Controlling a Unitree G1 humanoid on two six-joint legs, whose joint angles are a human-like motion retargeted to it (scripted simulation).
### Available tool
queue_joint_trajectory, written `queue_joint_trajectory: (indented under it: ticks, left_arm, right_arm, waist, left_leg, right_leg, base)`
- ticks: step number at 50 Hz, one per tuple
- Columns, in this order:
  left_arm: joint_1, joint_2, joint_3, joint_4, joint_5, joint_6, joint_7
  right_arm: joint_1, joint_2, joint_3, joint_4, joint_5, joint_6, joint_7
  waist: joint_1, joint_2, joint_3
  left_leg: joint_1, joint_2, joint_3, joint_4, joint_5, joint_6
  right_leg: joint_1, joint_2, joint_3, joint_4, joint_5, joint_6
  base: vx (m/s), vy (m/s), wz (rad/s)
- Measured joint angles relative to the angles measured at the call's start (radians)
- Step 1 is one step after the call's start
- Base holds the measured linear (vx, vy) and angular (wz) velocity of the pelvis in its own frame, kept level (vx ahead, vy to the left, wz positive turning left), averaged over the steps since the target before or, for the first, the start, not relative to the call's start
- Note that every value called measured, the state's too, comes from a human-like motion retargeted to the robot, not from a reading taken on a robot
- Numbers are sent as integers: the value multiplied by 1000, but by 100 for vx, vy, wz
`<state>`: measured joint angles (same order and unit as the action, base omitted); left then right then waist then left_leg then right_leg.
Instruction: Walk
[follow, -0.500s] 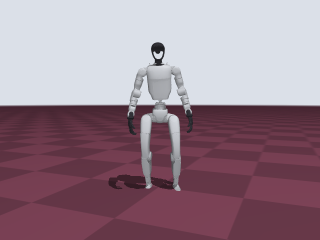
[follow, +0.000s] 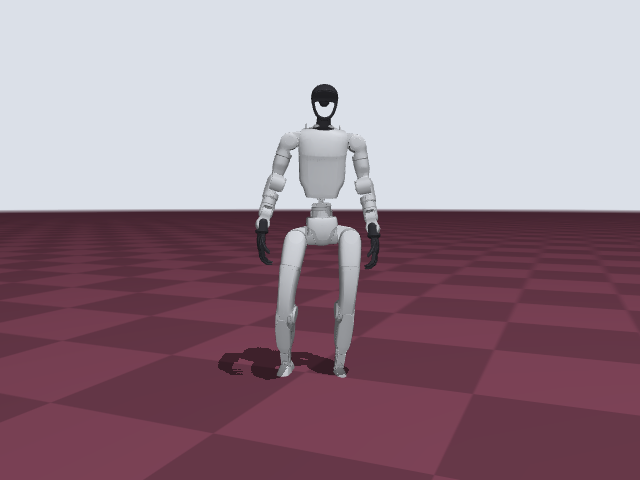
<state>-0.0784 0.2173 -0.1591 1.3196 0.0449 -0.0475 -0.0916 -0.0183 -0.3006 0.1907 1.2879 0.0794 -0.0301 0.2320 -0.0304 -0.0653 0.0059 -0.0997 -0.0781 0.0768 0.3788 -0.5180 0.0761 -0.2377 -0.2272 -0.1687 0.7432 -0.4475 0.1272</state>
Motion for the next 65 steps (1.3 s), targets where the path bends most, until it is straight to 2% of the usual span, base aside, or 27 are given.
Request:
queue_joint_trajectory:
  ticks: [5, 11, 20, 28, 35, 42, 48, 50, 51, 57, 65]
  left_arm:
    - [-17, 1, -22, 1, 7, 4, 11]
    - [-25, 23, -43, -8, 13, 1, 38]
    - [-42, 76, -53, -44, 9, -18, 105]
    - [-52, 80, -20, -68, -38, -28, 179]
    - [-49, 49, 26, -85, -109, -28, 206]
    - [-21, 2, 39, -125, -134, -29, 158]
    - [-1, -16, 26, -164, -122, -25, 118]
    - [-8, -18, 24, -174, -111, -18, 107]
    - [-6, -15, 22, -176, -106, -18, 108]
    - [-16, 4, 18, -182, -77, -9, 110]
    - [-34, 24, 16, -164, -49, 5, 119]
  right_arm:
    - [-19, 2, -12, 12, 22, 8, 4]
    - [-39, 15, -8, 14, 38, 7, -3]
    - [-80, 0, 36, -15, 27, -18, -55]
    - [-126, -6, 80, -52, 18, -33, -99]
    - [-156, -24, 86, -75, 22, -28, -107]
    - [-150, -58, 51, -82, 28, -17, -103]
    - [-124, -91, 20, -76, 37, -8, -110]
    - [-122, -110, 10, -71, 33, -5, -109]
    - [-117, -107, 10, -69, 30, -4, -112]
    - [-99, -103, 11, -60, 6, -2, -121]
    - [-91, -79, 41, -70, -35, -1, -105]
  waist:
    - [-43, -49, 16]
    - [-83, -86, 10]
    - [-92, -121, -8]
    - [-58, -122, 3]
    - [8, -63, 14]
    - [115, 82, 6]
    - [168, 196, -30]
    - [160, 221, -34]
    - [161, 231, -38]
    - [149, 262, -69]
    - [111, 230, -90]
  left_leg:
    - [33, -54, -8, -100, 54, 7]
    - [49, -74, -31, -243, 141, -3]
    - [11, -18, -57, -394, 255, -30]
    - [-138, 65, -68, -341, 271, -67]
    - [-388, 139, -93, -63, 178, -98]
    - [-629, 237, -131, 306, 45, -125]
    - [-676, 281, -135, 354, 19, -138]
    - [-606, 269, -123, 227, 60, -140]
    - [-616, 271, -124, 243, 53, -141]
    - [-627, 262, -125, 242, 38, -143]
    - [-601, 236, -130, 191, 56, -141]
  right_leg:
    - [-84, -75, 7, 120, 21, 5]
    - [-174, -87, 41, 130, 28, 22]
    - [-257, -25, 33, 46, 82, 37]
    - [-326, 65, 4, -75, 113, 27]
    - [-394, 141, -41, -174, 148, 5]
    - [-425, 236, -97, -232, 168, -21]
    - [-410, 279, -125, -298, 189, -26]
    - [-339, 283, -128, -423, 234, -24]
    - [-345, 283, -131, -412, 232, -25]
    - [-361, 267, -140, -379, 213, -31]
    - [-361, 238, -144, -344, 207, -36]
  base:
    - [-1, 5, 23]
    - [-1, -4, 21]
    - [-3, -15, 2]
    - [-7, -21, -9]
    - [-9, -18, -13]
    - [-7, -8, -29]
    - [0, 0, -1]
    - [8, 4, 36]
    - [4, 6, 24]
    - [3, 7, 19]
    - [3, 5, 26]
